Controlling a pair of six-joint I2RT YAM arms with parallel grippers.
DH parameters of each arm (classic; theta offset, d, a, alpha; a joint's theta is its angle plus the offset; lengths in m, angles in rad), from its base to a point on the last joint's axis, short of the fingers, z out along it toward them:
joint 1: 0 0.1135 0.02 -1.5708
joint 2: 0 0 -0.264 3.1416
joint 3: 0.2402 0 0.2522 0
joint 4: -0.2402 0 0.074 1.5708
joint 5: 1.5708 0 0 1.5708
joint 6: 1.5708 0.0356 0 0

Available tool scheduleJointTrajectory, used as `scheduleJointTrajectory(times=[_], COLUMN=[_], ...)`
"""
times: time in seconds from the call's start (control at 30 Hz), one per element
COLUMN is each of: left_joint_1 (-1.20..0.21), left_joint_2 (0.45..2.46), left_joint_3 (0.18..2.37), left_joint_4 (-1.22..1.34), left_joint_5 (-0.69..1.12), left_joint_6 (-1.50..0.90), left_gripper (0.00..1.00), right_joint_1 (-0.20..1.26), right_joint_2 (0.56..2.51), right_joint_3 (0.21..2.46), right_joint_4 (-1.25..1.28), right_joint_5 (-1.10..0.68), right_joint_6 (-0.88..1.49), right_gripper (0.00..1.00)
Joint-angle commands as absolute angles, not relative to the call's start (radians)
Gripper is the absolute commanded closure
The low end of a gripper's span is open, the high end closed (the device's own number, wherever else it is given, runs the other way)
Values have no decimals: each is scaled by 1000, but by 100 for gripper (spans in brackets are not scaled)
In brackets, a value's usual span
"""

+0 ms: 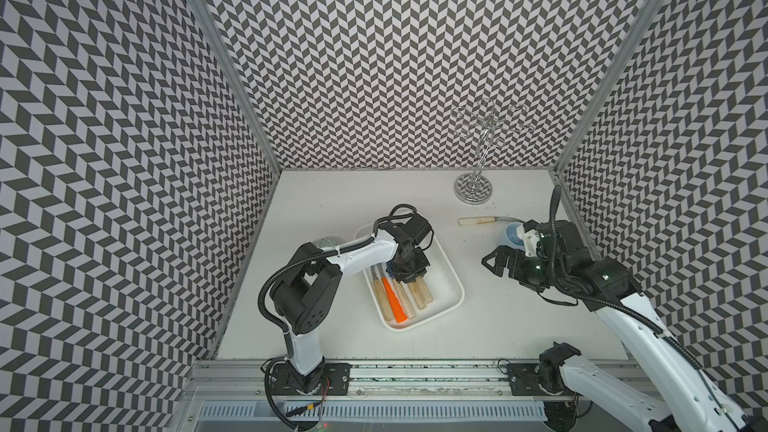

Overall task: Put small sickles into storage boxes
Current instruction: Place the sickle in the storage box.

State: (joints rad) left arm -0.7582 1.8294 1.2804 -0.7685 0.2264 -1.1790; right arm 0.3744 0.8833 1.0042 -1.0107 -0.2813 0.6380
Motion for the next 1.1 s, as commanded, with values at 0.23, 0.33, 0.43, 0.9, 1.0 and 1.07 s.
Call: scheduleJointTrajectory(times=[0.23,0.33,0.43,0.9,1.0,1.07], left_joint_1=[-754,-753,-753,-754,-753,-754], left_joint_2=[1871,1878,1886,1885,1881,1879], left_joint_3=[1307,1302,1302,1284,1283,1281], left_joint_4=[-734,-724,-717,-712,-715,-718], left_joint_5=[246,258,267,280,278,276], left_joint_6=[-1184,-1187,-1189,-1185,-1182,-1181], left_gripper=[100,100,100,93,91,90], right_joint_1=[364,362,362,359,358,357], right_joint_2=[860,859,859,850,850,850], right_joint_3=[974,974,974,951,945,944], right_joint_4=[-1004,-1004,-1003,-985,-981,-979], right_joint_5=[-282,-283,-279,-288,-290,-291], right_joint_6=[640,643,643,655,656,655], right_gripper=[0,0,0,0,0,0])
